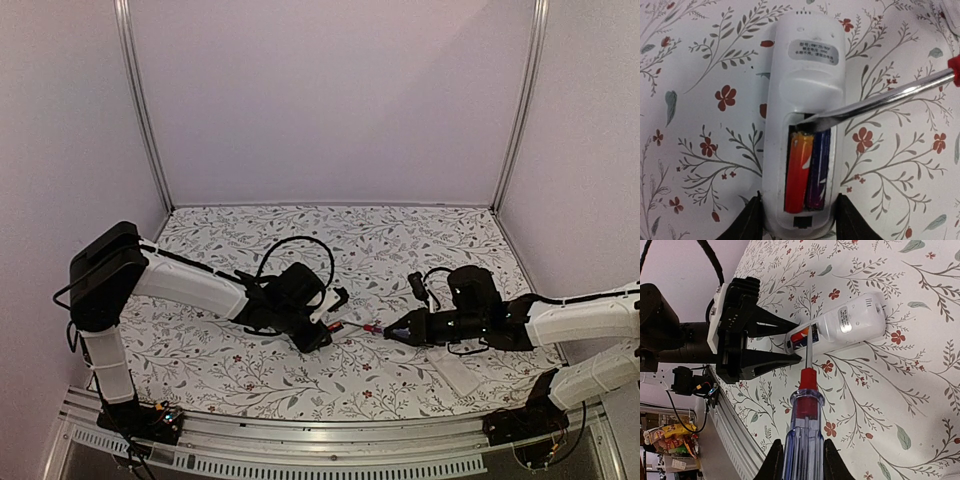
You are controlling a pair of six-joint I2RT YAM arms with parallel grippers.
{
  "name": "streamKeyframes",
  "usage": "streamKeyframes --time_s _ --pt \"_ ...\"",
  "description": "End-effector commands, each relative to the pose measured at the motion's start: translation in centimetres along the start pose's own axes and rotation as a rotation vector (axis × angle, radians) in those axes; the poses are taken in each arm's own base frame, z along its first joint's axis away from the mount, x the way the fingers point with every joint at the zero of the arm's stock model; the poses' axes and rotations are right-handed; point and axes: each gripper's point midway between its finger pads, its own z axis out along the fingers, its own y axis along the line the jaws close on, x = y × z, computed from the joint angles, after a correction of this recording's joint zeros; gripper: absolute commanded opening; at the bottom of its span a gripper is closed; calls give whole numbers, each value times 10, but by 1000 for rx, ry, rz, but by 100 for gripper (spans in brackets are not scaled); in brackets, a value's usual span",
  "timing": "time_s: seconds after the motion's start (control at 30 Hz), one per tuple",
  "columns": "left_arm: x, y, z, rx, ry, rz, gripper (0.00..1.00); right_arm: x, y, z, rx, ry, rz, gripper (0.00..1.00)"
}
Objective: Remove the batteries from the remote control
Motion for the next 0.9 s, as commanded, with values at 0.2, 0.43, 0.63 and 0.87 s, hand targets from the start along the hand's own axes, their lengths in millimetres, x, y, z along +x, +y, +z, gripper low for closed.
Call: streamKeyframes --time_s 0.2,0.43,0.63,0.87 --pt "80 -19 33 40 240 49 33 6 68 -13 -300 63 -107 0" --pt "81 -19 34 39 246 47 33 5 74 -16 -325 56 -116 0" --pt "82 -18 35 38 251 48 33 3 77 -19 -334 48 -121 0" --pt "83 -18 35 37 254 49 33 5 69 -17 -304 42 -103 0"
